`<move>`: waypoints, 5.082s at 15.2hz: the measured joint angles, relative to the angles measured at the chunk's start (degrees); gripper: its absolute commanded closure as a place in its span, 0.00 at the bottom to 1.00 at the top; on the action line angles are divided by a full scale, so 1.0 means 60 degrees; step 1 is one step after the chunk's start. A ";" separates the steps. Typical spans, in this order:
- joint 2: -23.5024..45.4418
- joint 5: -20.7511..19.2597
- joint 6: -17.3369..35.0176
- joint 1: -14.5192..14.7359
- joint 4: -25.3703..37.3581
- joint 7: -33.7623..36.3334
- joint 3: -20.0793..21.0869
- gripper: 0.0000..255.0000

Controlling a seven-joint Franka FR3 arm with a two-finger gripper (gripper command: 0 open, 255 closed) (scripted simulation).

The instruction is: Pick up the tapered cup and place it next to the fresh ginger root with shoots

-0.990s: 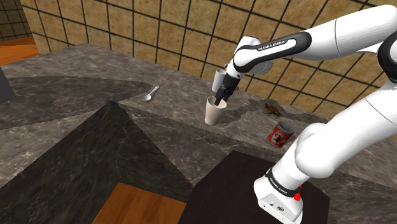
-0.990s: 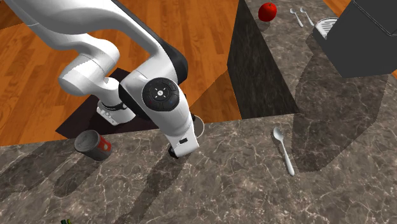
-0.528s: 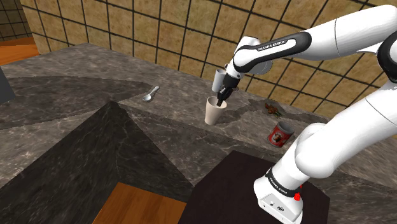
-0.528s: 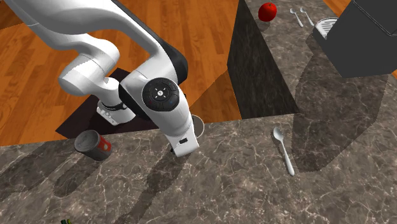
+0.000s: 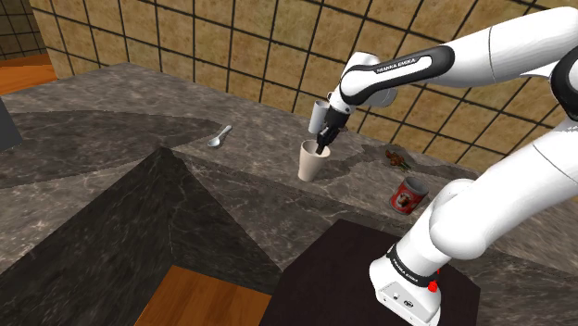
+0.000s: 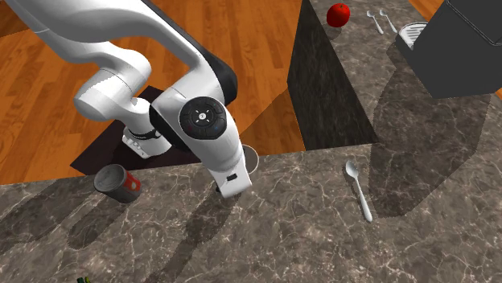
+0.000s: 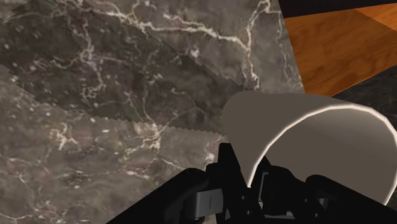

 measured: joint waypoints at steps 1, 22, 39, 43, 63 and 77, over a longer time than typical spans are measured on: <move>-0.0069 -0.0027 -0.0121 -0.0007 0.0056 0.0034 0.0012 1.00; -0.1144 -0.0351 -0.2899 -0.0091 0.1812 0.0558 0.0220 1.00; -0.1395 -0.0414 -0.5057 -0.0093 0.3728 0.0753 0.0280 1.00; -0.2141 -0.0742 -0.5405 -0.0400 0.3315 0.0271 -0.0067 1.00; -0.4762 -0.3302 -0.7029 -0.2312 0.2491 -0.3448 -0.2884 1.00; -0.4891 -0.4587 -0.6821 -0.2783 0.2565 -0.5279 -0.4678 1.00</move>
